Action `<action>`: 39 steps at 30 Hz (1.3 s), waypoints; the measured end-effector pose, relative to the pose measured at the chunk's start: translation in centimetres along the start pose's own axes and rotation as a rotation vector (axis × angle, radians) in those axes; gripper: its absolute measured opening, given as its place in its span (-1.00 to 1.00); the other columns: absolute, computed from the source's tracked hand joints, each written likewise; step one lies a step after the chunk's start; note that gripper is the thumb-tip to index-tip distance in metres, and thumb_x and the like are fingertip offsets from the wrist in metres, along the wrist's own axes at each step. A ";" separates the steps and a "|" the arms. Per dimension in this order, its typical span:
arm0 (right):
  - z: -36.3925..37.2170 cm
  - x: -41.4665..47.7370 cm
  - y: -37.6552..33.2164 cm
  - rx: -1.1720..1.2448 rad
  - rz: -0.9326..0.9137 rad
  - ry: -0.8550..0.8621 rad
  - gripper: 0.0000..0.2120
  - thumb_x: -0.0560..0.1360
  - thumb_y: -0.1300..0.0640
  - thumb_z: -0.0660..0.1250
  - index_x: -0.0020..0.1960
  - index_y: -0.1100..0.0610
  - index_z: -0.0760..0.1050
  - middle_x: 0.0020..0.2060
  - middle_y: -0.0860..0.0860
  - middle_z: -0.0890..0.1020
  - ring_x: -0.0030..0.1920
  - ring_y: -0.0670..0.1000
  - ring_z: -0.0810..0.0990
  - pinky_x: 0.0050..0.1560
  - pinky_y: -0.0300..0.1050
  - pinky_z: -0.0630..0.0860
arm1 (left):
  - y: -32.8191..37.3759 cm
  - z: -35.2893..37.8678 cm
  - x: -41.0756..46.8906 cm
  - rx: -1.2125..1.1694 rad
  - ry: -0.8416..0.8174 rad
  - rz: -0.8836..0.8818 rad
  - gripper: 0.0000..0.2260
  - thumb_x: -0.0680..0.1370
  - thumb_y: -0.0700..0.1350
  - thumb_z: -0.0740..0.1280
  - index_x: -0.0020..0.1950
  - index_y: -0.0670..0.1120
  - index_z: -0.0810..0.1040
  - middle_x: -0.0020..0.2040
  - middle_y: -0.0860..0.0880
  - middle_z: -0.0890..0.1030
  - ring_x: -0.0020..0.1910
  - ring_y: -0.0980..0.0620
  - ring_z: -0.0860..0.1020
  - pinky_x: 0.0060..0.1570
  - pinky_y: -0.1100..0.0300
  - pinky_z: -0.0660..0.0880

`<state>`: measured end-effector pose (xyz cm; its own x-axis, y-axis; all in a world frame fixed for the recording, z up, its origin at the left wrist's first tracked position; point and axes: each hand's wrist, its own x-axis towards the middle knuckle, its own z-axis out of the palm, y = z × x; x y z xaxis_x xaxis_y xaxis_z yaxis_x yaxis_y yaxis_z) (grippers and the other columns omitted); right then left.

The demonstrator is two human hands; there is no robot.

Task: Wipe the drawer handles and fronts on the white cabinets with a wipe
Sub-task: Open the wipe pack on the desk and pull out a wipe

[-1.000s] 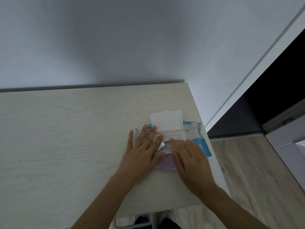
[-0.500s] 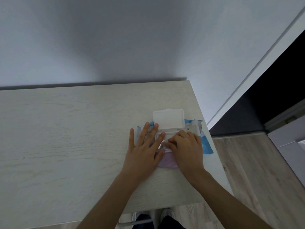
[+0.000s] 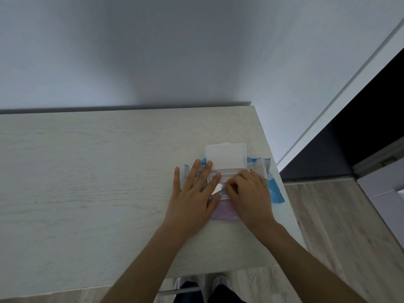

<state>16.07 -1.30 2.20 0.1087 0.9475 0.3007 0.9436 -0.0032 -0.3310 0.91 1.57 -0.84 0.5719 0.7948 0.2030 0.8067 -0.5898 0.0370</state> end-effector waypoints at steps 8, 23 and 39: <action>-0.9 1.2 -0.2 0.053 0.097 -0.182 -0.83 0.52 0.06 0.36 -0.06 0.17 0.62 -0.08 0.04 0.62 -0.03 0.03 0.55 0.19 -0.06 0.40 | 0.1 0.1 0.0 -0.027 0.019 -0.004 -0.44 0.65 0.18 -0.21 0.43 0.00 0.39 0.48 -0.10 0.33 0.49 -0.13 0.13 0.38 -0.22 -0.05; -1.1 1.4 1.0 0.139 0.042 -0.224 -0.87 0.47 0.10 0.41 -0.19 0.13 0.55 -0.25 -0.07 0.51 -0.15 -0.09 0.41 0.14 -0.13 0.32 | 0.2 0.3 -0.1 -0.030 0.053 -0.017 -0.46 0.65 0.18 -0.18 0.42 0.01 0.40 0.47 -0.10 0.34 0.49 -0.14 0.14 0.37 -0.25 -0.01; -1.2 -1.2 0.9 0.023 -0.118 0.011 -0.77 0.55 -0.06 0.27 -0.03 0.06 0.60 -0.09 0.06 0.66 0.03 0.14 0.56 0.25 0.19 0.37 | 0.6 0.4 0.0 0.009 0.124 -0.011 -0.52 0.58 0.16 0.03 0.36 -0.02 0.49 0.43 -0.13 0.39 0.47 -0.16 0.16 0.39 -0.21 -0.05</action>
<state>17.11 -2.84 2.61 0.0010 0.9373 0.3486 0.9427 0.1154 -0.3131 1.47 1.29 -1.17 0.5402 0.7775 0.3220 0.8148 -0.5790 0.0309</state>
